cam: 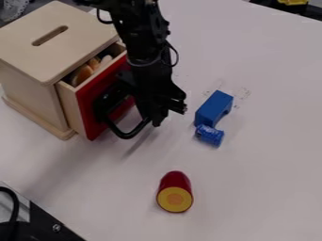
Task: Oppen the drawer
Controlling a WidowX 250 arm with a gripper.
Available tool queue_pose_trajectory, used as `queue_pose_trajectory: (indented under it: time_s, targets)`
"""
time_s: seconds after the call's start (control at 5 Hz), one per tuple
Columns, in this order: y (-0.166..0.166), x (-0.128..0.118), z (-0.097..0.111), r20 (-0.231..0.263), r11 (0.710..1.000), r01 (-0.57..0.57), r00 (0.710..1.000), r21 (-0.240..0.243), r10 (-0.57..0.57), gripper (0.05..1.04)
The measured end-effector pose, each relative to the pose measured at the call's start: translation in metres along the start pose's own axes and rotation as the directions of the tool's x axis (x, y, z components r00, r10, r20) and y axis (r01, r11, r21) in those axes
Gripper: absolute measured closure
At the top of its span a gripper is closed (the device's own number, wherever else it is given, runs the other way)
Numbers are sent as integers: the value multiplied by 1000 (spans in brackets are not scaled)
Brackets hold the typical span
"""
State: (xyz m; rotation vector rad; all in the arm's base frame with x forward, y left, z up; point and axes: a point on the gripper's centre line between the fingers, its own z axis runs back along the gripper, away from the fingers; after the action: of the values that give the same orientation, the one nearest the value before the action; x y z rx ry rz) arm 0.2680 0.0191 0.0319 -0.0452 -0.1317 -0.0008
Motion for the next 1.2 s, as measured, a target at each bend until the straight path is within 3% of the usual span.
queue_pose_trajectory:
  time_s: [0.8, 1.2]
  targets:
    - [-29, 7, 1, 11, 1000, 29, 1000, 9, -29, 966]
    - [-32, 9, -2, -9, 999, 34, 999, 20, -34, 943]
